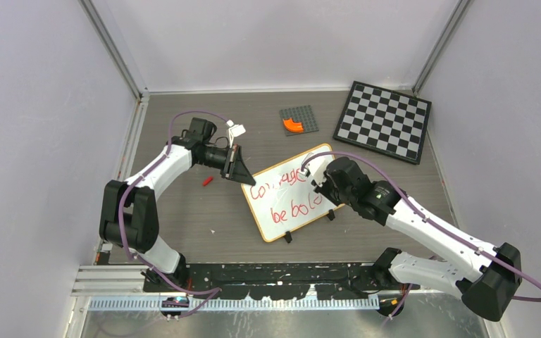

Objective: Write a sentence on the whiteboard

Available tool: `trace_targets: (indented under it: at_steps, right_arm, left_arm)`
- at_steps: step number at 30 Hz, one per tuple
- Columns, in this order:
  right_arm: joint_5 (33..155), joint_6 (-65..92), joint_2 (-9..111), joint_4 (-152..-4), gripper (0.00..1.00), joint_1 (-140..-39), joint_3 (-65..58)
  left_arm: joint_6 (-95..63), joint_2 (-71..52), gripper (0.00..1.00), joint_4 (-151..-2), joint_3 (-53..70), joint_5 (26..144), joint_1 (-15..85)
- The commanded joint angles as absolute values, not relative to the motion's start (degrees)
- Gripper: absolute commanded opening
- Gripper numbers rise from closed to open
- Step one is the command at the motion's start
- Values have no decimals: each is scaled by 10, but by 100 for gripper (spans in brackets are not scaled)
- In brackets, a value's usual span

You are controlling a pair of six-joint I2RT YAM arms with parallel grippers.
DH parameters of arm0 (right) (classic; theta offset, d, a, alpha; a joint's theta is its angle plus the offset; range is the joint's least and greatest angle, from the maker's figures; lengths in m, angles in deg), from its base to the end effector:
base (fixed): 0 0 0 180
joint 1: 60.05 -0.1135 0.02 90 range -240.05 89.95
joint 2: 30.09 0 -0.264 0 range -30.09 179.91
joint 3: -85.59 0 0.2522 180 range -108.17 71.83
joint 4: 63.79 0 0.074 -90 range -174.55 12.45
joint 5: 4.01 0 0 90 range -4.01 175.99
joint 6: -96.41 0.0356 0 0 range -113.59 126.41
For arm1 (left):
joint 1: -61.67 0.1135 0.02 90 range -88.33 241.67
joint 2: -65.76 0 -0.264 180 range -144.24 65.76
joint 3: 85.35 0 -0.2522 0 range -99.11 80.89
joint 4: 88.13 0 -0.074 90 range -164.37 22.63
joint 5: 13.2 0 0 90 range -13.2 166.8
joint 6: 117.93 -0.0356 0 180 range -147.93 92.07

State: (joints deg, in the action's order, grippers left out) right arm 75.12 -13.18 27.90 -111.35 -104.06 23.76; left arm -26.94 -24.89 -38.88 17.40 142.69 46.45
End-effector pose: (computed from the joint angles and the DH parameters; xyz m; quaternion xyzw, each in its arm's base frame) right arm 0.1560 0.1414 0.2789 -0.4507 0.7976 -0.0024 0.4008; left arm 0.2896 -0.1125 0.2404 0.2286 0.7932 -0.5511 0.1219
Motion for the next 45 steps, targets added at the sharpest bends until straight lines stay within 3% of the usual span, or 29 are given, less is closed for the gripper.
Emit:
trace_targets:
  at_steps: [1, 29, 45]
  right_arm:
    - [729, -128, 275, -1084, 0, -1037, 217]
    - [796, -139, 279, -1153, 0, -1037, 281]
    - [802, -128, 254, -1204, 0, -1038, 211]
  left_arm:
    - [-263, -267, 0, -387, 175, 1359, 460]
    - [-264, -267, 0, -388, 176, 1356, 460]
    - [-265, -261, 0, -389, 176, 1358, 459]
